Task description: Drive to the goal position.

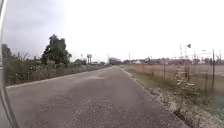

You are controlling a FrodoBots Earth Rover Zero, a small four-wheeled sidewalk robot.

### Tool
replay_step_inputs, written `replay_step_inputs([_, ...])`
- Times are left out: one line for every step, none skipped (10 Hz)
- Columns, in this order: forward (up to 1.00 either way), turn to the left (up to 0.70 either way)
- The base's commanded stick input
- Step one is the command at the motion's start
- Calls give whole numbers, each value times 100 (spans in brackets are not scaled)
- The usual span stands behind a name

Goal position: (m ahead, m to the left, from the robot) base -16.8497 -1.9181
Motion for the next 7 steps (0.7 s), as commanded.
replay_step_inputs([7, 0])
replay_step_inputs([8, 0])
replay_step_inputs([9, 0])
replay_step_inputs([8, 0])
replay_step_inputs([8, 0])
replay_step_inputs([8, 0])
replay_step_inputs([8, 0])
